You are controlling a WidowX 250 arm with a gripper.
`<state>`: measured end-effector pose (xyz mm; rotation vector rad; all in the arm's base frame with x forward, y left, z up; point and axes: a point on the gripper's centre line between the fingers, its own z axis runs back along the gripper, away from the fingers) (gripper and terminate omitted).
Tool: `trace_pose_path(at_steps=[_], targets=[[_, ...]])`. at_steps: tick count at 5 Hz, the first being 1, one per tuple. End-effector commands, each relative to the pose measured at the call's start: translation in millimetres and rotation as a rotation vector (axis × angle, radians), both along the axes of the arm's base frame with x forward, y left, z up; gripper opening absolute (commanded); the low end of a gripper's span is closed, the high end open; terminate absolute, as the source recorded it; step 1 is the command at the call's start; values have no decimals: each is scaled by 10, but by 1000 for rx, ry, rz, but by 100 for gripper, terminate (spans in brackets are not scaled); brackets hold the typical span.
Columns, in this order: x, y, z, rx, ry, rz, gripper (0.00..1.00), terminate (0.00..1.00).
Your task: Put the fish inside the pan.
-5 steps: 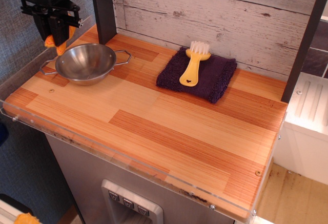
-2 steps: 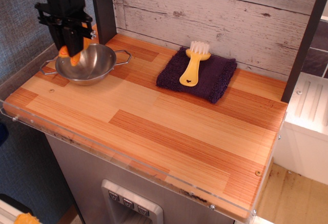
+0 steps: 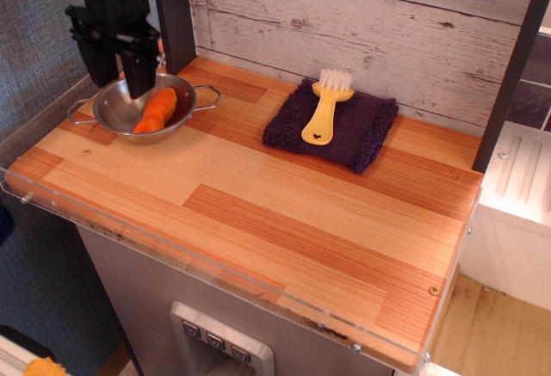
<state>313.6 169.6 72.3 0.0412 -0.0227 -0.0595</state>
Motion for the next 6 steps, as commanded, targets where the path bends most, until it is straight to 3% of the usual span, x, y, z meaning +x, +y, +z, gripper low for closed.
trace_pose_path(at_steps=[1, 3, 4, 5, 6], targets=[[-115, -133, 459, 37, -90, -42, 100, 0], [-305, -537, 608, -15, -124, 86, 100, 0], [-328, -595, 566, -4, -88, 41, 100, 0], [-328, -595, 566, -4, -88, 41, 100, 0], [-328, -595, 566, -4, -88, 41, 100, 100]])
